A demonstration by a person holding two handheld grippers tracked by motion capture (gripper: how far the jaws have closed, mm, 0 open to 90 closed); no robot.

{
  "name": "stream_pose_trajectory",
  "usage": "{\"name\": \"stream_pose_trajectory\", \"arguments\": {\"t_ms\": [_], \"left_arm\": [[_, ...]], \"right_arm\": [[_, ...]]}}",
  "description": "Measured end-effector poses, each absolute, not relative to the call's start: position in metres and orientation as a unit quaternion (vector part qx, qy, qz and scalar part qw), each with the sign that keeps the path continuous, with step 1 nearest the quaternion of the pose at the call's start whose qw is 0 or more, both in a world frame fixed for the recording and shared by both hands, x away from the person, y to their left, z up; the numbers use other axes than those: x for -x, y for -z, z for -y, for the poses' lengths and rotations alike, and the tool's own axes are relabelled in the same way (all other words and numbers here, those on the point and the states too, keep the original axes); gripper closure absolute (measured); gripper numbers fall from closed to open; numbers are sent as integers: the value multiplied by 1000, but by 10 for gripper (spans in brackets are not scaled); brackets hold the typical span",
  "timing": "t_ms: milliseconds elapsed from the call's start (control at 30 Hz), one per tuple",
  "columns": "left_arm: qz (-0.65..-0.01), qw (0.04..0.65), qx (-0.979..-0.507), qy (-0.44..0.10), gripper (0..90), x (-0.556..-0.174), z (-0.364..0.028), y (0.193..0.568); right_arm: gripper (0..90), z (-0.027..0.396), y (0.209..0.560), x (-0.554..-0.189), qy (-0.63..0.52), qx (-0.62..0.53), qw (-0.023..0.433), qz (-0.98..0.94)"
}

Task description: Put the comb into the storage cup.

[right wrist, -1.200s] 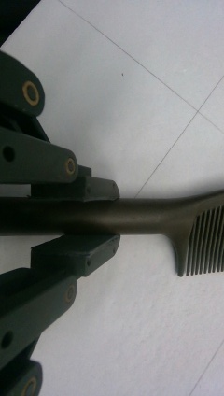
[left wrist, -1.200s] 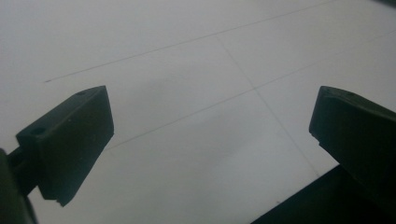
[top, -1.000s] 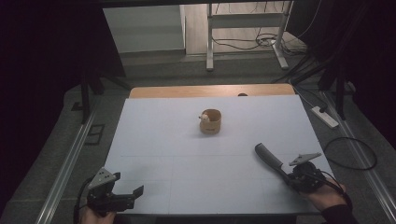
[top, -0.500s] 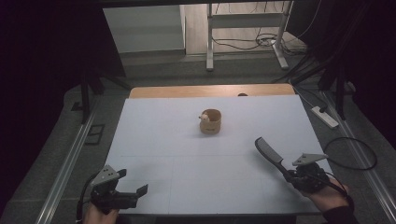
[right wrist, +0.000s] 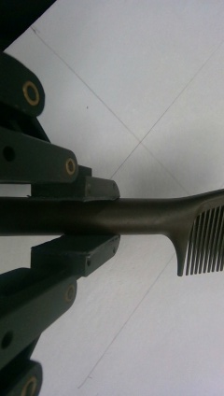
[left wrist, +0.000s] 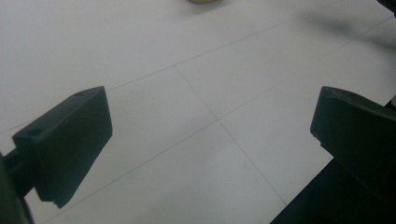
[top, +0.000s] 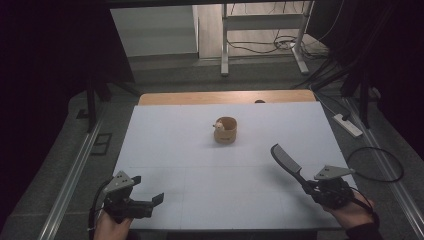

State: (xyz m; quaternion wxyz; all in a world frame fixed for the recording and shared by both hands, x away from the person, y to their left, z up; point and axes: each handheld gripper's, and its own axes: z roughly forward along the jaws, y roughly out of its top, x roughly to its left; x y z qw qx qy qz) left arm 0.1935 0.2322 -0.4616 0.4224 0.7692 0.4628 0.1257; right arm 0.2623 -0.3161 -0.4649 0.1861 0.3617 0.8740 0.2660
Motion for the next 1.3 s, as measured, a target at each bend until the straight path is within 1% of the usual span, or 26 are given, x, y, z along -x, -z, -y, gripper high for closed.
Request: {"name": "stream_pose_trajectory", "arguments": {"t_ms": [300, 467, 633, 1300], "left_arm": [[-448, 431, -774, -119, 0, -207, -223, 457], [-436, 428, -782, -125, 0, -216, -215, 454], [-427, 428, -787, -125, 0, -226, -206, 451], [-386, 449, -800, -93, 0, -263, -166, 441]], "right_arm": [[724, 314, 460, -257, -288, -348, 203, -869], [724, 311, 457, -255, -297, -343, 210, -866], [725, 309, 455, -253, -307, -339, 211, -864], [724, 292, 446, -246, -341, -306, 230, -859]]}}
